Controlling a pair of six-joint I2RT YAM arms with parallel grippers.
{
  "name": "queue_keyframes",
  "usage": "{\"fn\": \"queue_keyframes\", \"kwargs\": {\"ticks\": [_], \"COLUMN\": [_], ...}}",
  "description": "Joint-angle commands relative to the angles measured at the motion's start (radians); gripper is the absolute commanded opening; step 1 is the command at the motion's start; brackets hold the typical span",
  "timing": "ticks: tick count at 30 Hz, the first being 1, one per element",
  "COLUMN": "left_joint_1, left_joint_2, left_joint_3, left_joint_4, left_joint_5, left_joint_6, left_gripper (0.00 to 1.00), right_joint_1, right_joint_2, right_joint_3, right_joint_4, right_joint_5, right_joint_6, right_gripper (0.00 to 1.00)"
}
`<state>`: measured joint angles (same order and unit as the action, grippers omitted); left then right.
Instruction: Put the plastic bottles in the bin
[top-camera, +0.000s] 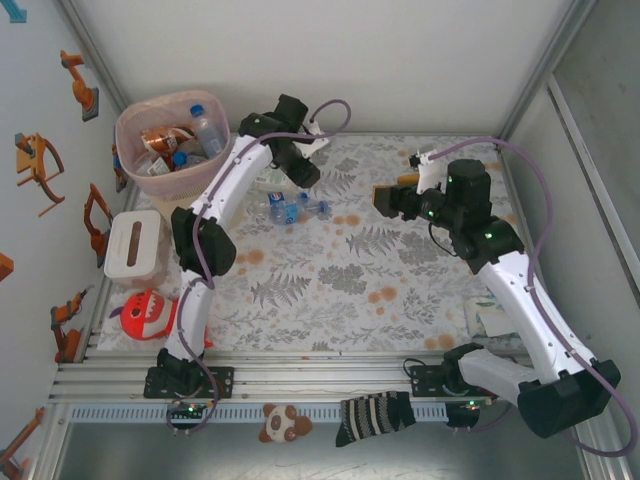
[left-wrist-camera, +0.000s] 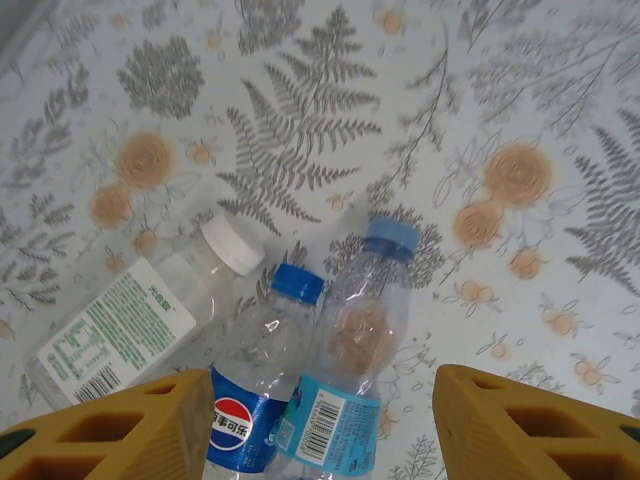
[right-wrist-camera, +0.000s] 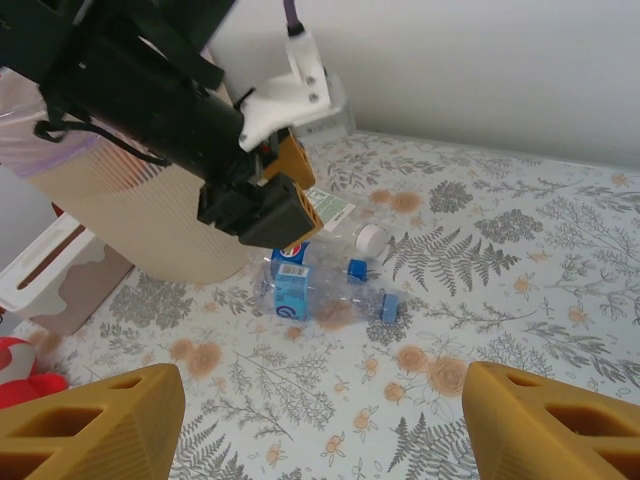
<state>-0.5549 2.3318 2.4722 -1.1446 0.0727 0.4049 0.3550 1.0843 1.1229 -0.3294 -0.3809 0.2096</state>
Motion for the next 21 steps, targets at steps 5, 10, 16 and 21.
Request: {"fn": "queue_keyframes", "kwargs": {"ticks": [5,10,16,21], "left_joint_1": [-0.002,-0.004,-0.013,-0.023], "left_joint_2": [0.088,0.125,0.152,0.17], "left_joint_3": [0.011,0.012,-0.001,0.0], "left_joint_4": [-0.064,-0.094,-0.119,-0.12], "left_joint_5": [-0.028,-0.016,-0.025,-0.029], "left_joint_6": [0.045,0.049,0.048,0.056], "left_gripper": [0.57,0.57,0.58,0.59], "right_joint_1": [0.006,0.006,0.006,0.006], "right_joint_2": [-0.023,-0.02,-0.015,-0.018], "right_joint_3": [-0.007,-0.005,-0.007,-0.017], "right_joint_4": [0.0,0.001,0.007,0.012], "right_joint_5": [0.014,0.012,0.006,0.003], "right_joint_6": [0.001,0.005,0.012,0.015], "right_gripper": [0.73,0.73,0.73,0.73]}}
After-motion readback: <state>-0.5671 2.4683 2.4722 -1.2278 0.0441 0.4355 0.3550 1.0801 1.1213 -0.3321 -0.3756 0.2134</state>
